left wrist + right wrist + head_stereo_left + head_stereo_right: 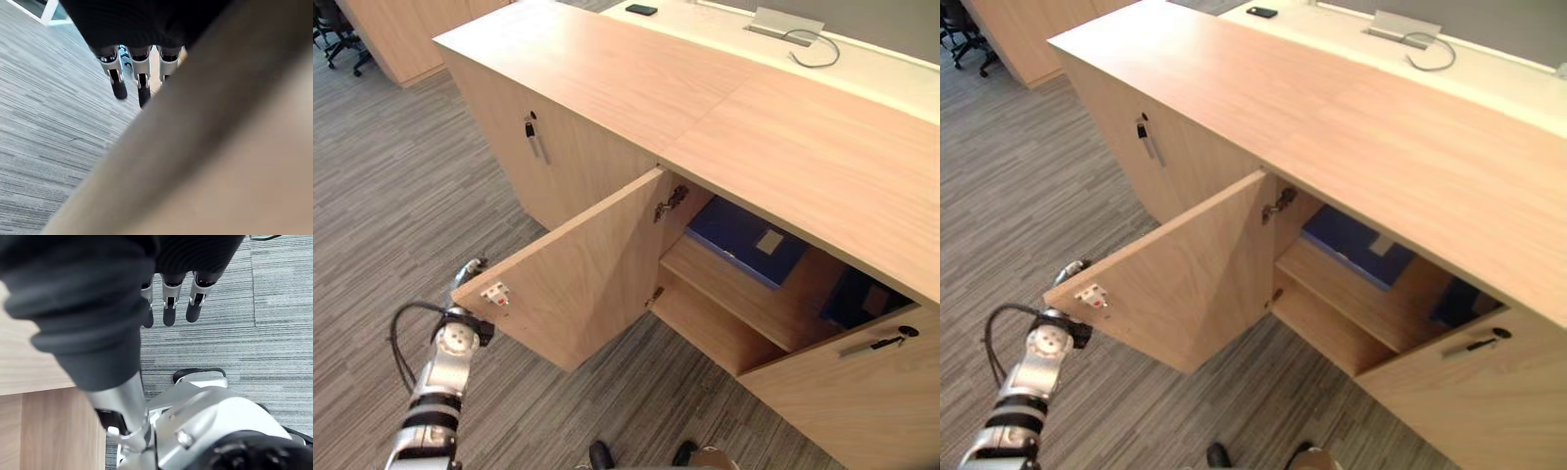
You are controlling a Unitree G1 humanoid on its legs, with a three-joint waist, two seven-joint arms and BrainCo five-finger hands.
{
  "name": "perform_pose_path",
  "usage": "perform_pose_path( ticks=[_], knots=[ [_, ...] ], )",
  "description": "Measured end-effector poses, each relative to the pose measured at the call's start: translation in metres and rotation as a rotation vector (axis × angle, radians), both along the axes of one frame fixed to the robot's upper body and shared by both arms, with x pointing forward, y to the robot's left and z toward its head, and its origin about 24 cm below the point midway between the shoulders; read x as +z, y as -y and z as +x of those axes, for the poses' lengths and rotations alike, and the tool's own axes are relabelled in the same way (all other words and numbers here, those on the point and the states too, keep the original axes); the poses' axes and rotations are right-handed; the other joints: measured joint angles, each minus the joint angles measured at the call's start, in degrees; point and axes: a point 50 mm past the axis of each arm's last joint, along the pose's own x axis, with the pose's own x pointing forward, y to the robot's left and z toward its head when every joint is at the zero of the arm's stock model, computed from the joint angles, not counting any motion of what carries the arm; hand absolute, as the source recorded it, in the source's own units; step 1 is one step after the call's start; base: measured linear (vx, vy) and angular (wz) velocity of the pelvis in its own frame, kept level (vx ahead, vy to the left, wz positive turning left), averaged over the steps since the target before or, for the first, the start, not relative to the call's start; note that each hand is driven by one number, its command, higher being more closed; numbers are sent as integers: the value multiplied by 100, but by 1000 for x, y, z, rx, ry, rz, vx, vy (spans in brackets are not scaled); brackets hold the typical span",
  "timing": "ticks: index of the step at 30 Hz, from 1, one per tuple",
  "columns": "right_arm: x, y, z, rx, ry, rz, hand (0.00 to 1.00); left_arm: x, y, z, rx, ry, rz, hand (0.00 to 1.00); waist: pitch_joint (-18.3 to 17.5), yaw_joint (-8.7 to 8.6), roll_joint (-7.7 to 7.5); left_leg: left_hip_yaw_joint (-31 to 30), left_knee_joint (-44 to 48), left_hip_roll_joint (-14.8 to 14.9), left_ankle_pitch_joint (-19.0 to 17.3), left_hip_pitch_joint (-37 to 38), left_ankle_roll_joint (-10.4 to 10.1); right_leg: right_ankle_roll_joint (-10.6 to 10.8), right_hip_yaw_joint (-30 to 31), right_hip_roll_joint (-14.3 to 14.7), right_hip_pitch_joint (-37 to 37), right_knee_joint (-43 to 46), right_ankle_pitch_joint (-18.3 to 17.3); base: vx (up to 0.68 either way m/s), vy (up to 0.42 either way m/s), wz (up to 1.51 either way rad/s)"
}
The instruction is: Walk over to the cabinet, pick up the folder, carry it to the office cabinet, place the folder inside the office cabinet, then close the office cabinet door
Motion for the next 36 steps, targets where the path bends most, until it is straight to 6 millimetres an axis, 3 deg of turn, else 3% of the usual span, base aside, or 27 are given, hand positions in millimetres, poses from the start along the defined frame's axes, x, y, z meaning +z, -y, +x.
perform_pose_path(
  ticks=[4,7,8,13,25,31,34,36],
  knots=[
    [-2,-3,-11,-43,-30,18,0,-14,37,-25,-106,0,-67,0,-18,50,-10,13,-4,-19,-90,-14,71,-11,162,39,-7,-104,112,-78,58,-3],
    [-3,-4,-18,-73,-49,29,0,-35,75,-42,-265,-87,-160,0,-46,57,-8,61,-22,-88,-135,-34,95,41,247,8,-86,-105,151,-64,64,-14],
    [-3,-4,-23,-95,-58,35,0,-44,97,-53,-372,-140,-216,0,-179,51,-12,137,-22,-108,-152,-129,131,78,311,-11,-204,-104,176,-26,64,-24],
    [-4,-8,-34,-125,-90,66,0,-64,164,-86,-626,-275,-443,0,-323,-73,-3,200,1,-102,-126,-97,177,87,323,-17,-211,-94,187,15,40,-12],
    [-3,-7,-36,-147,-88,69,0,-71,159,-98,-422,-255,-864,0,-394,-32,46,211,-9,-84,-154,80,167,85,329,-74,-170,142,179,-18,20,-2],
    [-3,-8,-32,-140,-70,68,0,-73,163,-98,-372,-242,-981,0,-440,-170,10,357,-21,-48,-207,81,179,90,403,61,-203,-31,77,-23,14,-16],
    [-3,-10,-29,-116,-64,73,0,-87,153,-101,-265,-264,-1012,0,-528,-221,-31,740,429,162,-467,-11,64,116,678,319,-173,-409,64,18,-58,-61],
    [-3,-12,-30,-99,-66,76,0,-94,139,-101,-121,-235,-1038,0,-561,-211,-44,981,1570,648,-965,-250,-56,100,883,551,-21,-643,97,75,-168,-67]
  ],
)
